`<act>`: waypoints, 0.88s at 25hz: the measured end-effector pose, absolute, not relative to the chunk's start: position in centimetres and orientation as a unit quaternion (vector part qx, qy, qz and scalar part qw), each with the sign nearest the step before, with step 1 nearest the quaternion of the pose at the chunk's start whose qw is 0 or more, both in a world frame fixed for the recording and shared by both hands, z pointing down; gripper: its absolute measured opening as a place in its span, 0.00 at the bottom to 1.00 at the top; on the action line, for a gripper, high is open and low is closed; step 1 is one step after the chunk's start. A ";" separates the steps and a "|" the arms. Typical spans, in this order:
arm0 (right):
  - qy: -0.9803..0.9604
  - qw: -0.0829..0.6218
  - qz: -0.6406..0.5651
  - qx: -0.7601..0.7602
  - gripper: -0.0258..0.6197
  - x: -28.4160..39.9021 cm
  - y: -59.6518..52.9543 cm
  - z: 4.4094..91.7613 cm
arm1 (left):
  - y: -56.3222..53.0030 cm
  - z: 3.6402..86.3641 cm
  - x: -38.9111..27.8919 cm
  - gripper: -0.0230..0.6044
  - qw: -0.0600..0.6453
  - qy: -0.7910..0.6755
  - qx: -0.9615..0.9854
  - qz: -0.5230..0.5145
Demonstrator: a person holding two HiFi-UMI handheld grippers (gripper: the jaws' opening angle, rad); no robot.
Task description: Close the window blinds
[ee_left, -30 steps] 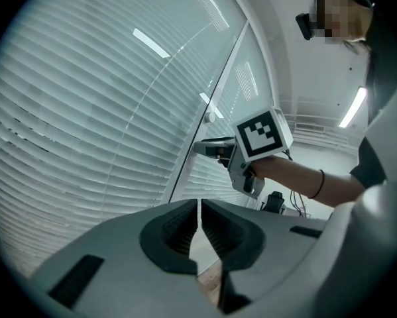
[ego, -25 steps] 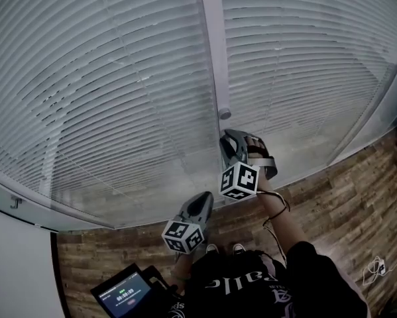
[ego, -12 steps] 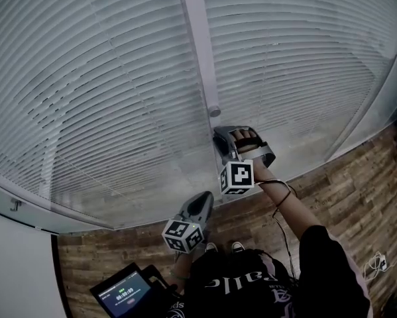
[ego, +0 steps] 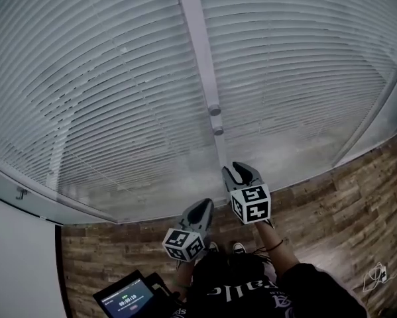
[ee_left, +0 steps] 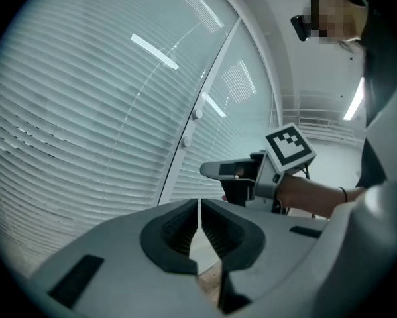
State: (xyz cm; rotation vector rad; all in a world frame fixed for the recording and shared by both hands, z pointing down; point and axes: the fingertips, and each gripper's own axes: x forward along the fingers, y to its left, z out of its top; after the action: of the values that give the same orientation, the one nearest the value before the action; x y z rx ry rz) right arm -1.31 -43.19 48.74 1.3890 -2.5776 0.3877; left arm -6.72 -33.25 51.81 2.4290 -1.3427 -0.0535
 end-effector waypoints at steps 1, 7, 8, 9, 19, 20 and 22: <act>-0.868 0.090 0.144 0.467 0.25 -0.7 -42.4 49.4 | -32.6 52.0 -6.6 0.04 0.180 -0.479 0.859 -0.018; -0.857 0.088 0.179 0.475 0.24 3.0 -36.8 52.0 | -28.7 52.7 -5.4 0.04 0.177 -0.475 0.862 -0.010; -0.854 0.086 0.187 0.478 0.23 3.7 -35.5 52.3 | -27.8 52.6 -5.1 0.04 0.175 -0.470 0.865 -0.009; -0.850 0.083 0.196 0.483 0.23 4.1 -34.1 52.7 | -26.9 52.4 -5.0 0.04 0.171 -0.464 0.869 -0.008; -0.829 0.080 0.203 0.515 0.16 0.5 -17.5 54.3 | -12.8 50.5 -8.9 0.04 0.125 -0.400 0.908 -0.002; -0.828 0.083 0.199 0.518 0.15 0.1 -15.8 54.5 | -11.1 50.6 -9.2 0.04 0.120 -0.393 0.912 0.001; -0.824 0.084 0.190 0.526 0.14 -0.8 -12.7 54.5 | -8.2 50.8 -10.3 0.04 0.104 -0.385 0.917 0.009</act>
State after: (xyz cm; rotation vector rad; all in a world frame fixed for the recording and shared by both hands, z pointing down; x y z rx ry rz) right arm -0.76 -12.66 54.53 1.5712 -2.4607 0.5678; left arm -10.26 -8.18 50.76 2.7054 -1.1345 0.0253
